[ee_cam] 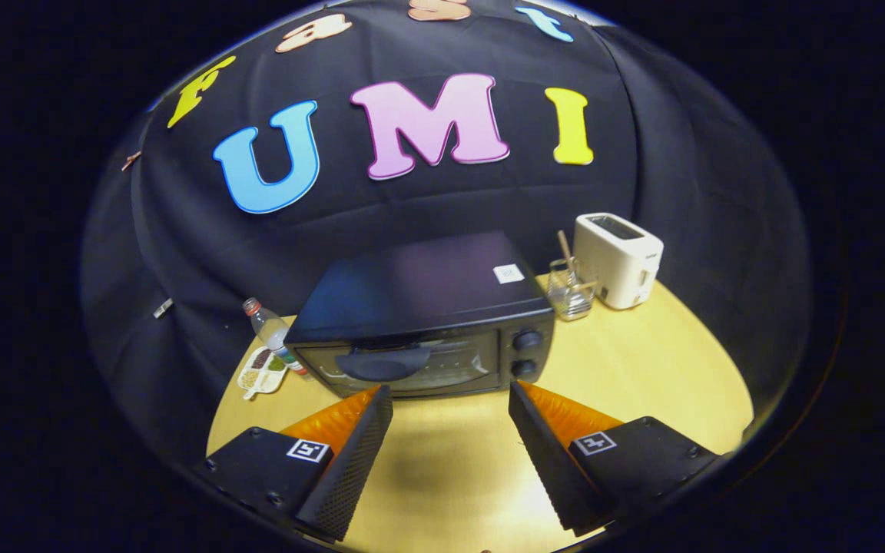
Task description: Open the toaster oven, put the food inside, and close the toaster oven door.
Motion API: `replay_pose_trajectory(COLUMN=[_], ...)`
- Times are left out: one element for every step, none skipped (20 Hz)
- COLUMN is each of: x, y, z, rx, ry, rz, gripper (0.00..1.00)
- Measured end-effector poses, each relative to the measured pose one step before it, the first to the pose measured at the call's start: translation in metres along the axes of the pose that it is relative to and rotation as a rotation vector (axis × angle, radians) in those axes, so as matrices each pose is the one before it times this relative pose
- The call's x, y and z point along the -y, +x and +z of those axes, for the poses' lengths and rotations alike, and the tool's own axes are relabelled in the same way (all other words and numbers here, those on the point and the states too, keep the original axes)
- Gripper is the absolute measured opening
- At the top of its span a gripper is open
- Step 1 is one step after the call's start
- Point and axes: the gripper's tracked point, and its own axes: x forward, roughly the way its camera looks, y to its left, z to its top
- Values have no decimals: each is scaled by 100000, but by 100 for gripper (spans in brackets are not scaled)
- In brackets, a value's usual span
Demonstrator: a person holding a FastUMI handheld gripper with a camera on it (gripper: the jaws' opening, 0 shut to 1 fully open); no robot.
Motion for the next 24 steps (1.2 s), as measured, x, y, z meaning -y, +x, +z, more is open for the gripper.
replay_pose_trajectory(x=[1326,1086,1181,1243,987,856,1190,851,748,384,276,46,-115,-383,-451,-713,-886,-579,175,188,-126,46,175,150], y=[-1023,-1047,-1186,-1077,-1350,-1195,-1177,-710,-670,-537,-517,-365,-472,-305,46,-342,-563,-309,-274,-449,-279,-199,-209,-131], z=[1376,1434,1688,1981,2379,2525,3015,2473,2709,2350,1998,1688,1596,1687,1746,829,834,595,276,95,233,293,456,832], rx=[2476,2950,3385,4169,5126,5871,6768,5395,5634,5032,4403,3102,2591,3958,3582,671,1177,1365,1437,1029,390,48,982,2554], ry=[-1932,-1841,-2385,-2574,-2388,-2110,-2093,-1068,130,1421,1748,1553,1361,1477,1980,2545,2716,2193,2037,1511,258,-853,-1335,-431], rz=[-1584,-881,-1144,-1407,-557,-451,-923,-742,-247,462,661,1177,1856,2187,1880,2921,3125,1787,-899,-904,819,504,-604,-14], gripper=[99,99,99,99,99,99,99,99,99,98,98,99,98,98,98,98,98,98,98,97,97,97,97,97])
